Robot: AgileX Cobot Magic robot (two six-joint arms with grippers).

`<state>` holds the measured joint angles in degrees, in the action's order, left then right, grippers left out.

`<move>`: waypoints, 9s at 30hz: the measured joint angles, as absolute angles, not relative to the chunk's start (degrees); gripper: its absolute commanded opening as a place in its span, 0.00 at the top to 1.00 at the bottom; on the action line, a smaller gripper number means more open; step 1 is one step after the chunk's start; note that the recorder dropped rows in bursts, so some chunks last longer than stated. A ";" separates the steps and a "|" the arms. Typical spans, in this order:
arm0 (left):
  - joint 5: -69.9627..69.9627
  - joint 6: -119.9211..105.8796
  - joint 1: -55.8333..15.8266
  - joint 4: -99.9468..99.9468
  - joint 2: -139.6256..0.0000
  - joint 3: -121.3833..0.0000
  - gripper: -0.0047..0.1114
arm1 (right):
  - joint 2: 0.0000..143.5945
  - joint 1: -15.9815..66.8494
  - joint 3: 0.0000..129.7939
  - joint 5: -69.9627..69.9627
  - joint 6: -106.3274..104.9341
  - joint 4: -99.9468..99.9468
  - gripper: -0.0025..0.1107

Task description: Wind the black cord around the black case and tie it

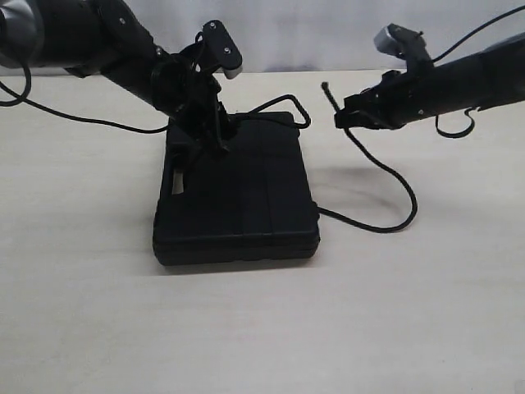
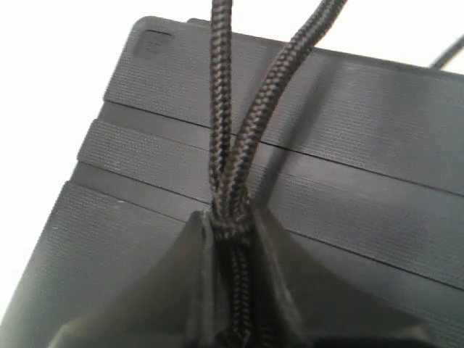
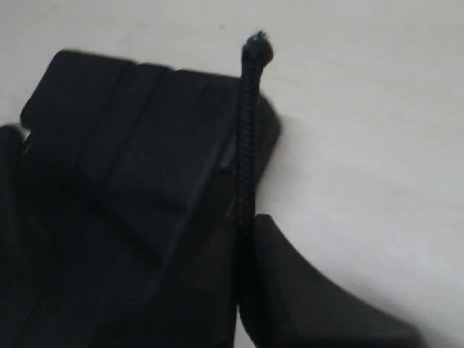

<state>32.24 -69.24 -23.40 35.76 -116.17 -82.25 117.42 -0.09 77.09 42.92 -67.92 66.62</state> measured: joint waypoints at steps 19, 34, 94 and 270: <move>25.41 -69.24 -23.40 36.05 -118.59 -82.25 0.96 | 117.42 1.49 77.09 63.71 -78.07 65.49 0.94; 24.54 -69.24 -23.40 36.05 -118.59 -82.25 0.96 | 117.42 1.49 76.17 69.11 -78.87 64.54 0.94; 39.91 -83.76 -29.57 36.05 -117.71 -82.25 0.96 | 117.42 1.49 75.71 56.71 -65.92 72.48 0.56; 52.12 -104.74 -15.98 76.55 -120.24 -82.11 0.42 | 97.16 23.44 107.01 38.90 -23.07 13.88 0.94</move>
<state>52.12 -104.74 -15.98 76.55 -120.24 -82.11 97.16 23.44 107.01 38.90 -23.07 13.88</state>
